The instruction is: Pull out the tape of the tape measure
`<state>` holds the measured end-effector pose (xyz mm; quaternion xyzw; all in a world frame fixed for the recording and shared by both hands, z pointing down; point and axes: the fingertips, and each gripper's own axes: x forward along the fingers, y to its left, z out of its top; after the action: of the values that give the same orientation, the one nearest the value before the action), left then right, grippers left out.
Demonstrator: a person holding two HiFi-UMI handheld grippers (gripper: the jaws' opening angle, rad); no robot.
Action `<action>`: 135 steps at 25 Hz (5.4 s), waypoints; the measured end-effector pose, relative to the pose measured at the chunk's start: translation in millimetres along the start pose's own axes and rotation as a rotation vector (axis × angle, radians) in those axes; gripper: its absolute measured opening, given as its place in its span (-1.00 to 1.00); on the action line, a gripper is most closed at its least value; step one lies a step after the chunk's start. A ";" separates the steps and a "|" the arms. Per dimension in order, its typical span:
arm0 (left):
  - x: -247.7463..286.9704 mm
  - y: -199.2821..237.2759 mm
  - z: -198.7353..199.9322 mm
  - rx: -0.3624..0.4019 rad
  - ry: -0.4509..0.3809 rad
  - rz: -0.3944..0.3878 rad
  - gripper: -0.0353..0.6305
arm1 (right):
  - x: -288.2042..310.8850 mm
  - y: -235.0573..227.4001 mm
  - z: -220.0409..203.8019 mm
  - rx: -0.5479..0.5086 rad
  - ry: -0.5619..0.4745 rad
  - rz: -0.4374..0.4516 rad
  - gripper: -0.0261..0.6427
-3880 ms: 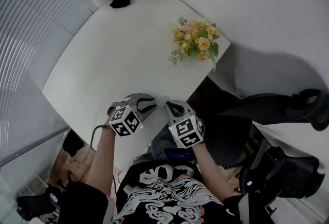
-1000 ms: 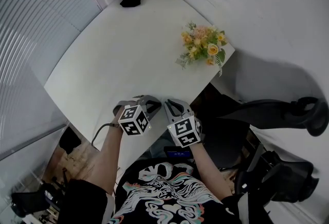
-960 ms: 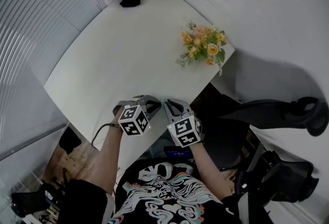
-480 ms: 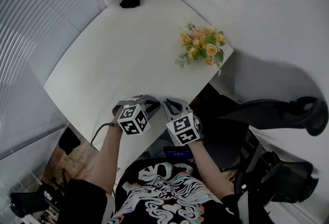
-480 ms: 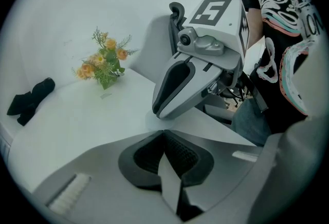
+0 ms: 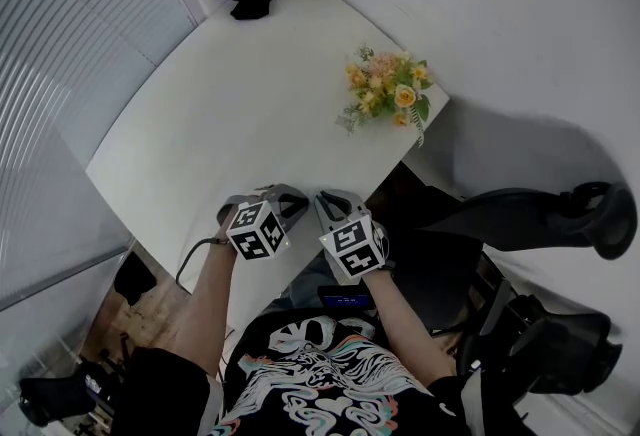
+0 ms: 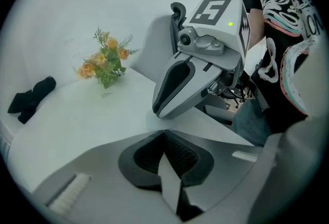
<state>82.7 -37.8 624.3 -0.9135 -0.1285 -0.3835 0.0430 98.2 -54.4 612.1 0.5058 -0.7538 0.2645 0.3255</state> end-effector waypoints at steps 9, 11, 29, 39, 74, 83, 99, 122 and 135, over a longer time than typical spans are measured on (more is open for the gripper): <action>-2.6 -1.1 -2.2 -0.031 0.000 0.008 -0.88 | 0.3 -0.3 0.2 0.000 0.001 0.000 -0.81; -3.9 -1.9 -3.9 -0.041 0.001 0.010 -0.88 | 0.4 -0.7 0.1 0.001 0.001 0.000 -0.81; -19.4 -13.4 -18.4 -0.144 -0.011 0.062 -0.88 | 2.6 0.1 -1.2 0.020 -0.003 0.003 -0.81; -25.3 -14.1 -21.2 -0.144 -0.007 0.083 -0.88 | 3.2 -1.5 1.1 0.028 -0.022 0.002 -0.81; -51.5 -41.6 -55.0 -0.236 0.000 0.145 -0.88 | 2.7 -4.5 -0.6 0.015 -0.002 -0.017 -0.81; -57.3 -49.0 -61.0 -0.254 -0.001 0.159 -0.88 | 4.0 -5.5 -1.0 0.019 0.005 -0.026 -0.81; -71.2 -65.0 -77.8 -0.297 0.008 0.187 -0.88 | 5.6 -4.4 -1.4 0.015 0.025 -0.034 -0.81; -92.9 -57.4 -103.3 -0.554 -0.016 0.386 -0.88 | 4.9 -1.8 -4.4 -0.072 0.053 -0.006 -0.81; -99.9 -54.5 -109.6 -0.708 -0.028 0.534 -0.88 | 6.1 0.0 -3.9 -0.086 0.025 0.030 -0.81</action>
<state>-74.7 -24.9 629.1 -0.8783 0.2507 -0.3669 -0.1766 97.4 -55.1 619.3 0.4768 -0.7678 0.2428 0.3524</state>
